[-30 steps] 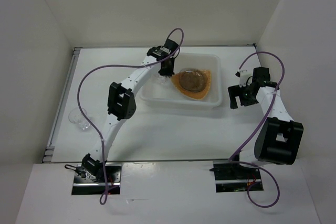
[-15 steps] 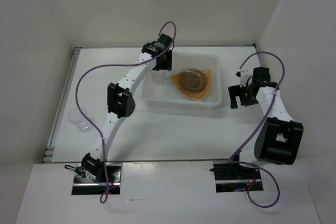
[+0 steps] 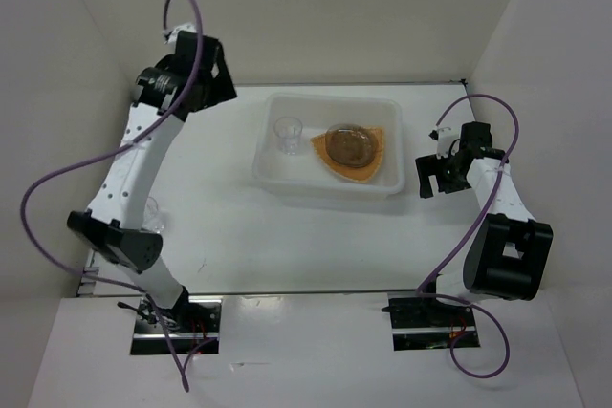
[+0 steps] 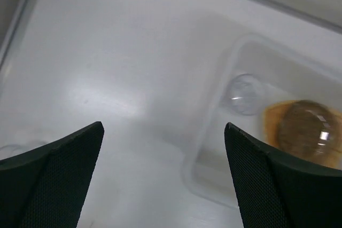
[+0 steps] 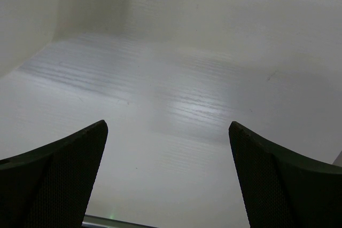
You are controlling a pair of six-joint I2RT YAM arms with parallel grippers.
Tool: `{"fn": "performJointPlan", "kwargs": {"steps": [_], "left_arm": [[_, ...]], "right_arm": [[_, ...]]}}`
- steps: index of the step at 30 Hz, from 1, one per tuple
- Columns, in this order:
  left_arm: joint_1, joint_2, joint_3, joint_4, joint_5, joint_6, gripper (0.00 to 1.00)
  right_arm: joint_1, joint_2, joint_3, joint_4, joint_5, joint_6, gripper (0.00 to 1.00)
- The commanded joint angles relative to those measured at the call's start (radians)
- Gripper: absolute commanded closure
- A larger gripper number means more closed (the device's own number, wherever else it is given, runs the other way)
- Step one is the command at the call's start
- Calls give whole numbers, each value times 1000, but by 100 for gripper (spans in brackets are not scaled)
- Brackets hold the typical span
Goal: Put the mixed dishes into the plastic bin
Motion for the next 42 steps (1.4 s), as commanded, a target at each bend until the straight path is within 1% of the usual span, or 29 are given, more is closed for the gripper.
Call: {"fn": "performJointPlan", "kwargs": {"steps": [1,2,3,4,5,6,7,10,12,13,16,18,22,24,26,29,30,32,34,35,37,39,40,41,42], "left_arm": [[112,-124,-348,-35,-28,-113,0],[143,-175,-520,11,18,-135,0],[213,-267,-597,29,41,-150,0],[249,-307,-664,49,64,-150,0],[286,-336,-777,84,87,-150,0],[318,-378,-824,100,118,-140,0],[381,-389,-861,111,130,-111,0],[490,-389,-976,126,166,-65,0],[527,-398,-1028,146,199,-49,0],[554,-415,-1086,178,212,-49,0],[597,-430,-1154,236,232,-29,0],[607,-407,-1163,249,256,-20,0],[619,-299,-1140,287,256,9,0],[619,-259,-1140,299,267,18,3],[628,-232,-1140,328,292,28,8],[628,-211,-1150,351,312,37,23],[628,-202,-1150,352,312,48,37],[628,-193,-1140,352,302,48,63],[647,-206,-1102,339,312,48,91],[656,-221,-1081,329,330,34,100],[665,-290,-993,339,357,5,100],[665,-339,-923,378,432,-23,100],[665,-372,-840,394,472,-47,100],[651,-372,-790,408,565,-47,100],[619,-361,-743,430,615,-57,100]], "right_arm": [[-6,4,3,31,-15,-4,1],[3,16,3,31,-15,-4,1],[3,27,3,31,-15,-4,1],[3,27,3,31,-15,-4,1],[3,38,3,31,-15,-4,1],[3,38,3,31,-15,-4,1],[3,47,3,31,-15,-4,1],[21,65,3,31,-15,-4,1],[31,66,3,31,-15,-4,1],[31,66,3,31,-15,-4,1],[31,66,3,31,-15,-4,1],[31,66,3,31,-15,-4,1],[31,56,3,31,-15,-4,1],[31,56,3,31,-15,-4,1],[31,56,3,31,-15,-4,1],[31,47,3,31,-15,-4,1],[31,47,3,31,-15,-4,1],[31,47,3,31,-15,-4,1],[31,47,3,31,-15,-4,1],[31,47,3,31,-15,-4,1],[31,47,3,31,-15,-4,1],[31,47,3,31,-15,-4,1],[31,47,3,31,-15,-4,1],[31,47,3,31,-15,-4,1],[31,47,3,31,-15,-4,1]]}}
